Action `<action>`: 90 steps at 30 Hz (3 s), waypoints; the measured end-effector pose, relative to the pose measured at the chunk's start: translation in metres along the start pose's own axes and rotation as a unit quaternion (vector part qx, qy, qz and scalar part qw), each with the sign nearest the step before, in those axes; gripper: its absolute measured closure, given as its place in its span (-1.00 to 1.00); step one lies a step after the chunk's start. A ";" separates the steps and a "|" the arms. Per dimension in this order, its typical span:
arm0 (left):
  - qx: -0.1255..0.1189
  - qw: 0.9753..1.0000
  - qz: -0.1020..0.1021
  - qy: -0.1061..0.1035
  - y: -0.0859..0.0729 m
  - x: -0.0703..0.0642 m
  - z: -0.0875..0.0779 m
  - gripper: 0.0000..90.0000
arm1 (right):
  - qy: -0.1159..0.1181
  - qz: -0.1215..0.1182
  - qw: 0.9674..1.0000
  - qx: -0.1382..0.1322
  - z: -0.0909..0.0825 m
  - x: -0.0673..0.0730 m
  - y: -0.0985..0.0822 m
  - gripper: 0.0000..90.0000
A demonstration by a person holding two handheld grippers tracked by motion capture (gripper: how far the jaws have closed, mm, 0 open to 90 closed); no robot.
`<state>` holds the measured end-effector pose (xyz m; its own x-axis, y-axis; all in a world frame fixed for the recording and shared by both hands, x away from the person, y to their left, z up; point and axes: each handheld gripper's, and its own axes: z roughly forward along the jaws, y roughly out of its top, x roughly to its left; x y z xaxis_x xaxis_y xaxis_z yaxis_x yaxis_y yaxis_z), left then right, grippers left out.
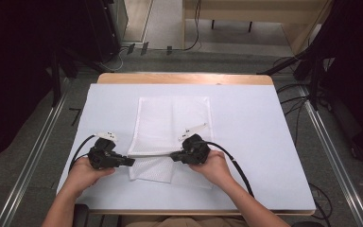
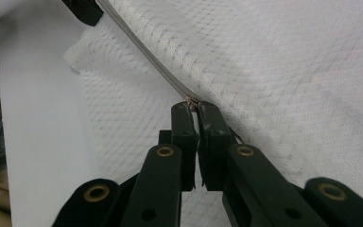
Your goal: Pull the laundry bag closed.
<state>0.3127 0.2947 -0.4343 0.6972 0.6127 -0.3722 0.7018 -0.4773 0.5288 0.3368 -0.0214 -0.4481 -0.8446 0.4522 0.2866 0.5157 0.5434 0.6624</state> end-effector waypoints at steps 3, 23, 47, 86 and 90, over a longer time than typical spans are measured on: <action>0.001 1.000 0.000 0.002 0.000 0.000 0.000 0.95 | 0.001 -0.001 1.000 -0.001 -0.002 0.000 -0.001 0.96; 0.005 1.000 -0.001 0.000 -0.001 0.001 0.000 0.95 | -0.013 0.015 1.000 0.001 -0.014 -0.009 -0.010 0.96; 0.003 1.000 0.000 0.000 -0.001 0.000 0.000 0.94 | -0.025 0.024 0.999 0.005 -0.030 -0.014 -0.023 0.96; 0.012 1.000 -0.004 -0.005 -0.001 0.001 0.001 0.94 | -0.042 0.056 0.997 0.010 -0.062 -0.031 -0.055 0.96; 0.012 1.000 -0.002 -0.009 -0.001 0.000 0.002 0.94 | -0.046 0.061 0.997 0.010 -0.068 -0.033 -0.057 0.96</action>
<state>0.3127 0.2943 -0.4360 0.6963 0.6040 -0.3878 0.7082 -0.4901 0.5082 0.3254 -0.1156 -0.4481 -0.7594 0.5777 0.2994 0.6172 0.4940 0.6124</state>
